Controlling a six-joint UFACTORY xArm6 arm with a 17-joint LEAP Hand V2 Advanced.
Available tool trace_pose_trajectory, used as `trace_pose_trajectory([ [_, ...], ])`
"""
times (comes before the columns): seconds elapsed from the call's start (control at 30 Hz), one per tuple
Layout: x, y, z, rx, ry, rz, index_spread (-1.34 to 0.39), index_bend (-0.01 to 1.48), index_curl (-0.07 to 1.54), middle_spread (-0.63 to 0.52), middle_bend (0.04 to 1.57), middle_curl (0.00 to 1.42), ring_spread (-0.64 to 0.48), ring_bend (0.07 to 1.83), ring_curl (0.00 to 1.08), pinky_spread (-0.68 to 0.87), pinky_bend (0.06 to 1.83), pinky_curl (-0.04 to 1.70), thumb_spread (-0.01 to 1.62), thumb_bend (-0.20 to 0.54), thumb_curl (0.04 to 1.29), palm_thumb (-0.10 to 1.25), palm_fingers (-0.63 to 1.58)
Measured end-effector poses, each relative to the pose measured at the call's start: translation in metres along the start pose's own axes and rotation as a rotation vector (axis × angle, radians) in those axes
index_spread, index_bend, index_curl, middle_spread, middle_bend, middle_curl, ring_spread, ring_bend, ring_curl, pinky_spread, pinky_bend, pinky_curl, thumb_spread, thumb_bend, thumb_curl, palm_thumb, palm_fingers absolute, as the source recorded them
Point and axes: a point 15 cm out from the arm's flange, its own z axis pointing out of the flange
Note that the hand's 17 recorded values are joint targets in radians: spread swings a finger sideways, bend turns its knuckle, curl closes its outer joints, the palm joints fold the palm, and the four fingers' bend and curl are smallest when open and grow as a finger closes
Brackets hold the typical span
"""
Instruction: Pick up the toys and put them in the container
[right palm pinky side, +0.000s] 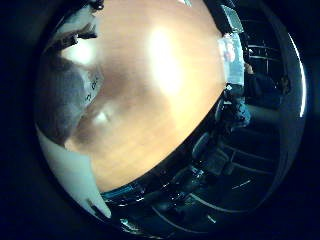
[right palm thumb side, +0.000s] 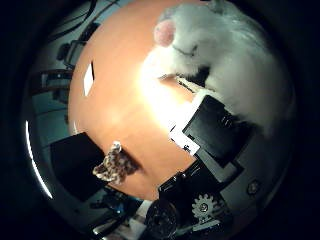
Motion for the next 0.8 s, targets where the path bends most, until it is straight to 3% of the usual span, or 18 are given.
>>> trace_pose_trajectory([
  [0.3, -0.027, 0.065, -0.159, 0.110, 0.022, -0.061, -0.25, 1.06, 0.83, -0.15, 1.33, 0.74, -0.20, 1.41, 0.63, -0.21, 1.29, 0.70, 0.94, -0.016, 0.65, 1.03, 1.12],
  [0.5, -0.100, 0.102, -0.256, 0.247, 0.031, -0.183, -0.24, 1.05, 0.84, -0.15, 1.33, 0.74, -0.20, 1.41, 0.63, -0.22, 1.26, 0.74, 0.93, -0.017, 0.68, 1.01, 1.12],
  [0.8, -0.236, 0.169, -0.329, 0.343, -0.028, -0.366, -0.25, 1.05, 0.85, -0.15, 1.33, 0.74, -0.20, 1.40, 0.64, -0.22, 1.23, 0.79, 0.93, -0.017, 0.71, 1.00, 1.12],
])
